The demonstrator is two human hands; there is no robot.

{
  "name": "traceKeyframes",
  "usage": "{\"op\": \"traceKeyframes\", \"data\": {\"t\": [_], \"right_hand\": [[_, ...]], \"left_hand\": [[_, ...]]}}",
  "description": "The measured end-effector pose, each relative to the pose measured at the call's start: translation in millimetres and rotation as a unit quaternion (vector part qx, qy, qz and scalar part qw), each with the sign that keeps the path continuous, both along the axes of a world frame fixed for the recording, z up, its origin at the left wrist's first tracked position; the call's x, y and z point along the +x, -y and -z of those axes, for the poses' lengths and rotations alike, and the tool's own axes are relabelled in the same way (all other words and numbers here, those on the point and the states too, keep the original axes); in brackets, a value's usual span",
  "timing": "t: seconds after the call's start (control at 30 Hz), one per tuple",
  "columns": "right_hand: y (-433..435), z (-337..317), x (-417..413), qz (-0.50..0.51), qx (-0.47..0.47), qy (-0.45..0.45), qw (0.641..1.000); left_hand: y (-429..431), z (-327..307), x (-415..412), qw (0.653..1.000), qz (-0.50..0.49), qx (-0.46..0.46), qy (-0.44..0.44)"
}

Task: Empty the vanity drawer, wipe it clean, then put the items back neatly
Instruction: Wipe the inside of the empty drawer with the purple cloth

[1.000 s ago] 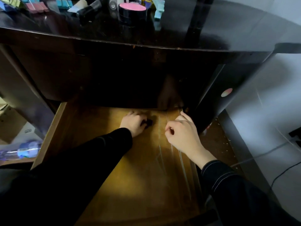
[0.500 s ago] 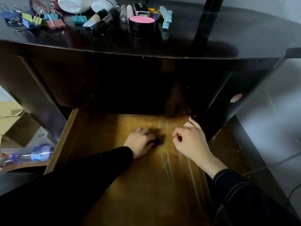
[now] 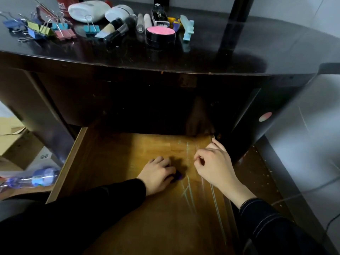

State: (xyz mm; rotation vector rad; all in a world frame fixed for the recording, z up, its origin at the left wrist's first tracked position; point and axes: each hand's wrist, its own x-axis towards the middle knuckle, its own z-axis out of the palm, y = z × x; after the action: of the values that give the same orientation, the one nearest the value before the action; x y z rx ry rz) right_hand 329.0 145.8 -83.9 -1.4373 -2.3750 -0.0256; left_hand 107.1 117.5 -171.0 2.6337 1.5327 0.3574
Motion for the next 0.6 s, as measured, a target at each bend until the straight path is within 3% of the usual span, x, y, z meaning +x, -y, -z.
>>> {"op": "traceKeyframes", "data": {"t": [0.1, 0.27, 0.4, 0.6], "right_hand": [[-2, 2, 1, 0.001, 0.001, -0.005, 1.0], [-4, 4, 2, 0.001, 0.001, -0.01, 1.0], [-3, 3, 2, 0.006, -0.003, -0.002, 1.0], [-1, 0, 1, 0.005, -0.01, 0.007, 1.0]], "left_hand": [[-16, 0, -5, 1.0, -0.008, 0.013, -0.003], [-95, -10, 14, 0.982, -0.179, 0.026, 0.046], [-97, -12, 26, 0.978, -0.2, 0.034, 0.05], [-19, -4, 2, 0.996, -0.071, 0.044, 0.012]]}}
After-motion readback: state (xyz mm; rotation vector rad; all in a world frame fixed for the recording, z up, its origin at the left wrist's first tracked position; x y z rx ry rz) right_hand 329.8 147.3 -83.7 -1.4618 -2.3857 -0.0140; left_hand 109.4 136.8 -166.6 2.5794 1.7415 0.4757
